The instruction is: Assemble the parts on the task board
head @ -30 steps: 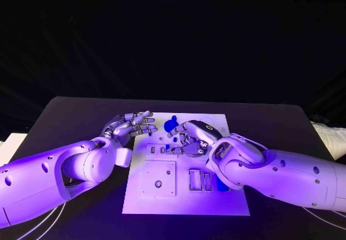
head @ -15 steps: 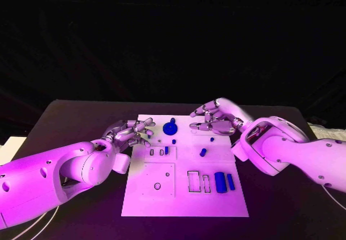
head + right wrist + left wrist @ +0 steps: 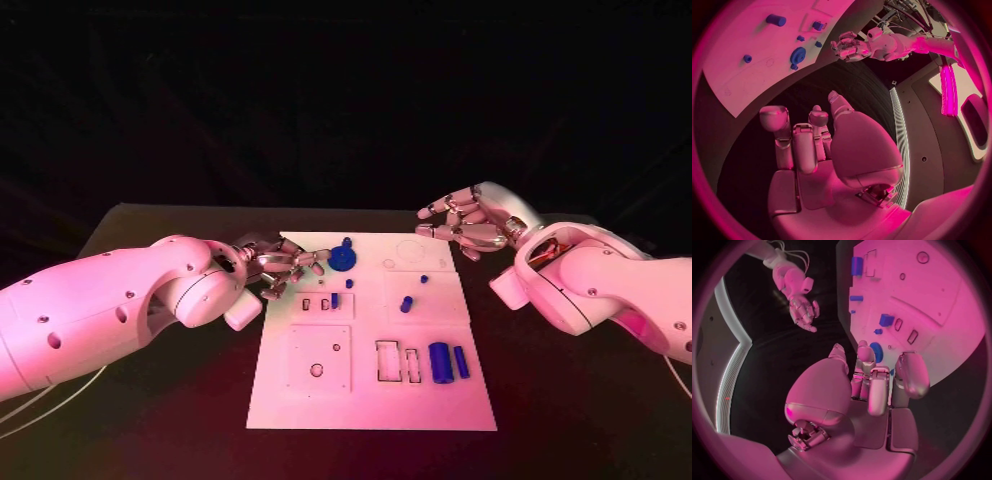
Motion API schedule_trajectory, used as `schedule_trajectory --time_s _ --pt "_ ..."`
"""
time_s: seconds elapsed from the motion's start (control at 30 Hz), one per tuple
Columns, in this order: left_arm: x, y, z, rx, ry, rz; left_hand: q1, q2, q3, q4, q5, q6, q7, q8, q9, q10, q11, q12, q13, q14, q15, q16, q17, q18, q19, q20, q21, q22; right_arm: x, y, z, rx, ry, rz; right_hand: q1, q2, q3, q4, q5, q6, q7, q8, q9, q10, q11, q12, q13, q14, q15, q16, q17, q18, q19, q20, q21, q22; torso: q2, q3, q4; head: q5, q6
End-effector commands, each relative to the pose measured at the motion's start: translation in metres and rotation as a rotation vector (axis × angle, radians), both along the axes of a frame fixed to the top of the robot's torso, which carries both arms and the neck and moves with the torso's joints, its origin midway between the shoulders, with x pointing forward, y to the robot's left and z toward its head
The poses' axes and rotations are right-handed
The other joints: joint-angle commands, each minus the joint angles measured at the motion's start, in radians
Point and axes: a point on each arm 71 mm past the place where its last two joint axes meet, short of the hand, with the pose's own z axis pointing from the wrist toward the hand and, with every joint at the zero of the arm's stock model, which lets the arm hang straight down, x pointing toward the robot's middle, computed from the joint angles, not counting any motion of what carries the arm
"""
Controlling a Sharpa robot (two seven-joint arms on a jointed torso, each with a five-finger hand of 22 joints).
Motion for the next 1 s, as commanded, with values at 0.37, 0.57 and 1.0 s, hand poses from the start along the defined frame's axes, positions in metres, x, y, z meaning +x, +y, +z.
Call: schedule_trajectory --time_s 0.37,0.57,1.0 --pt "0.012 -0.032 -0.004 0.484 -0.028 -0.194 -0.050 0.014 -0.087 0.001 -0.046 -0.024 -0.032 0.156 0.135 0.097 -0.033 0.104 0.134 0.105 -0.032 0.002 0.263 -0.029 0.049 -0.026 0.080 0.124 0.008 -0.004 -0.005 0.004 0.040 -0.027 -0.010 0.001 -0.014 0.005 0.010 -0.002 -0.004 0.008 -0.001 0.008 -0.004 -0.005 -0.006 0.042 -0.005 -0.018 0.015 0.012 -0.006 -0.002 -0.014 -0.018 -0.004 0.0012 -0.0011 0.010 -0.003" --pt "0.015 -0.041 -0.004 0.534 -0.039 -0.205 -0.064 0.014 -0.109 0.001 -0.065 -0.032 -0.038 0.183 0.167 0.118 -0.037 0.125 0.166 0.105 -0.036 0.002 0.263 -0.033 0.058 -0.030 0.093 0.146 0.009 -0.003 -0.006 -0.001 0.045 -0.028 -0.014 0.000 -0.021 0.009 0.012 -0.003 -0.005 0.009 -0.001 0.009 -0.004 -0.006 -0.009 0.041 -0.006 -0.024 0.008 0.014 -0.008 -0.003 -0.021 -0.027 -0.002 0.0003 -0.0011 0.011 -0.005" --pt "0.016 -0.050 -0.005 0.576 -0.032 -0.227 -0.062 0.022 -0.126 0.000 -0.067 -0.037 -0.046 0.217 0.210 0.143 -0.045 0.150 0.204 0.105 -0.042 0.002 0.263 -0.038 0.069 -0.035 0.107 0.172 0.010 0.001 -0.008 -0.004 0.054 -0.020 -0.015 0.000 -0.026 0.013 0.015 -0.002 -0.006 0.011 0.000 0.006 -0.005 -0.010 -0.015 0.038 -0.007 -0.035 -0.005 0.016 -0.013 -0.004 -0.032 -0.043 -0.002 -0.0006 -0.0011 0.014 -0.015"
